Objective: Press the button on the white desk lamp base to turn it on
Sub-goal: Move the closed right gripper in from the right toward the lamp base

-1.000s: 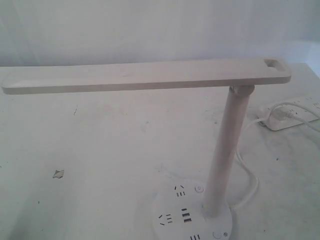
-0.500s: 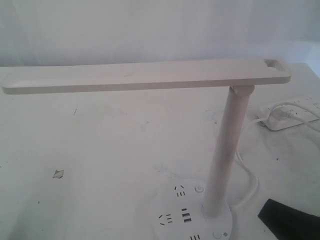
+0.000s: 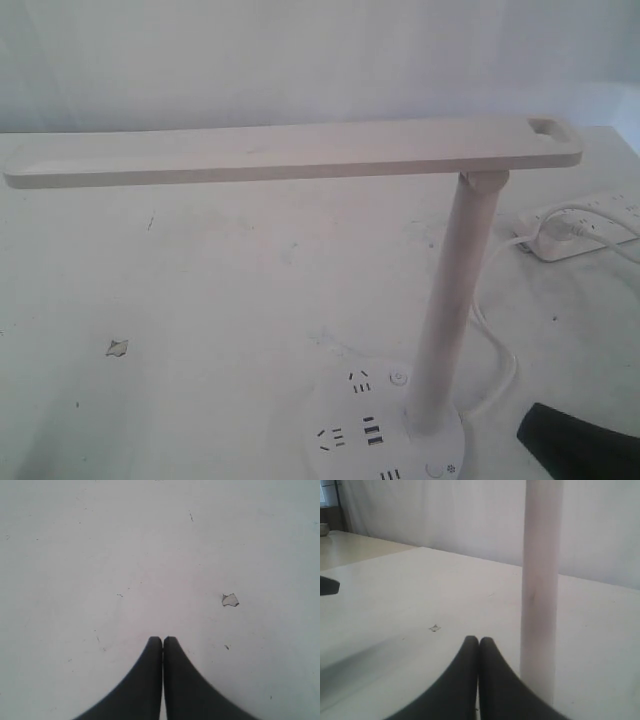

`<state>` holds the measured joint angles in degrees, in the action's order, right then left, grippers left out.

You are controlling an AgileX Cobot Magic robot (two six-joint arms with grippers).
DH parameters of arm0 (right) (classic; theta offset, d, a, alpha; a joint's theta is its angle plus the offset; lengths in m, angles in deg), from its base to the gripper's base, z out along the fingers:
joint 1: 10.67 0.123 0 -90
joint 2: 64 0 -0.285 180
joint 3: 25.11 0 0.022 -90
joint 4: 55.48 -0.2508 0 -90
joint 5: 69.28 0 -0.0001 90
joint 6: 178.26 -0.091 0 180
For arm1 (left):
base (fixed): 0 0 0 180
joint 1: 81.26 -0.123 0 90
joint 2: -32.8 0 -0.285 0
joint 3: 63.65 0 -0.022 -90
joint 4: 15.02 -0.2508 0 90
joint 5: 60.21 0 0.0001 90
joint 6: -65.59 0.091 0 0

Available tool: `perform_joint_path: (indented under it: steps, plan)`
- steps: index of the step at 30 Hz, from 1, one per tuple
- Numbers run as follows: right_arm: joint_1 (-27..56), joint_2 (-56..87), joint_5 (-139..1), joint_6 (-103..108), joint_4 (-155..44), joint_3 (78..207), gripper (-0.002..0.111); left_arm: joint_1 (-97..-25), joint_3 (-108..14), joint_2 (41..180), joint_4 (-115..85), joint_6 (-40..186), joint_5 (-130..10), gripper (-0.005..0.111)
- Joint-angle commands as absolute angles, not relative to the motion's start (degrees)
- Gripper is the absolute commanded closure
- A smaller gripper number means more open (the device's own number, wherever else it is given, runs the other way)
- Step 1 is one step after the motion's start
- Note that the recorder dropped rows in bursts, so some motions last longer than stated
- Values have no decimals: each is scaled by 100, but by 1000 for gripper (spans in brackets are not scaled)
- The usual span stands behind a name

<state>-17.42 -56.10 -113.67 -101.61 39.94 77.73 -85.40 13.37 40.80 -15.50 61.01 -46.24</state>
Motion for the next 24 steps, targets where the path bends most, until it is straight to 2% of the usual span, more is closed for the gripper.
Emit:
perform_joint_path:
  steps: [1, 5, 8, 10, 12, 13, 17, 24]
  plan:
    - [-1757, -5622, -11006, -9751, 3313, 7767, 108, -8509, 1357, 4058, -1532, 6084, -4607, 107]
    - [-1757, -5622, -10648, -8405, 1596, 7767, 108, -8509, 1357, 4058, -1532, 6084, -4607, 107]
    - [-1757, -5622, -9685, -6281, -1109, 7986, 108, -8509, 1357, 4058, -1532, 6084, -4607, 107]
    - [-1757, -5622, -8858, -3540, -4209, 8353, 108, -8509, 1357, 4058, -1532, 6084, -4607, 107]
    - [-1757, -5395, -9352, -37, -7458, 8656, 108, -8509, 1357, 4058, -1532, 6084, -4607, 107]
    - [-1757, -5150, -9752, 827, -8196, 8786, 108, -8509, 1357, 4058, -1532, 6084, -4607, 107]
    - [-1732, -3576, -11006, 1156, -8378, 9336, 108, -8509, 1357, 4058, -1532, 6084, -4607, 107]
    - [-1724, 542, -10941, 688, -6583, 10730, 108, -8509, 1357, 4058, -1532, 6084, -4607, 107]
